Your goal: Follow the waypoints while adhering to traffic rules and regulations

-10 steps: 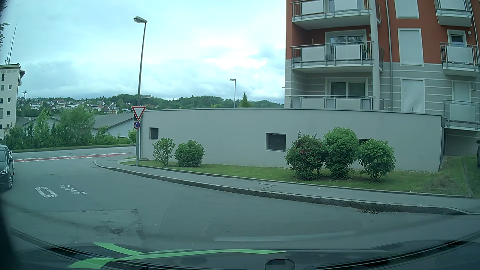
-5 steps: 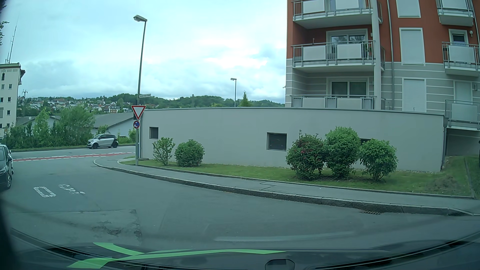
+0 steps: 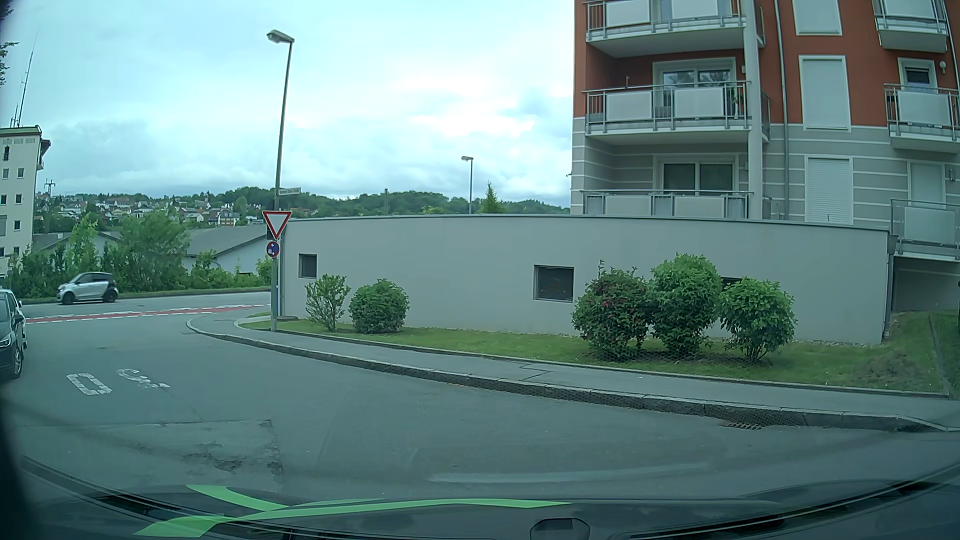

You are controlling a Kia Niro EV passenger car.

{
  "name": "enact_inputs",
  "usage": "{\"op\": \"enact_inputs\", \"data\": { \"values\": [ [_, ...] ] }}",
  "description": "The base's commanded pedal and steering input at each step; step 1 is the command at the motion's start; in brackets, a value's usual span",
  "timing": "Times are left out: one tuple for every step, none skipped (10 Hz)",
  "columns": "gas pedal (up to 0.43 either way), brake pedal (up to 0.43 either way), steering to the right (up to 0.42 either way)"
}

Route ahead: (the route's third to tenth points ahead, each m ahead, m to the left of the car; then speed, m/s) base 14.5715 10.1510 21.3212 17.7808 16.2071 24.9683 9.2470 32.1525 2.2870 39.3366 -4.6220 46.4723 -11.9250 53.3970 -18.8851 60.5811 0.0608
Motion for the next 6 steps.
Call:
{"op": "enact_inputs", "data": {
  "values": [
    [0.047,0.256,-0.083],
    [0.047,0.25,-0.084],
    [0.047,0.25,-0.088],
    [0.047,0.25,-0.089],
    [0.047,0.25,-0.089],
    [0.047,0.25,-0.09]
  ]
}}
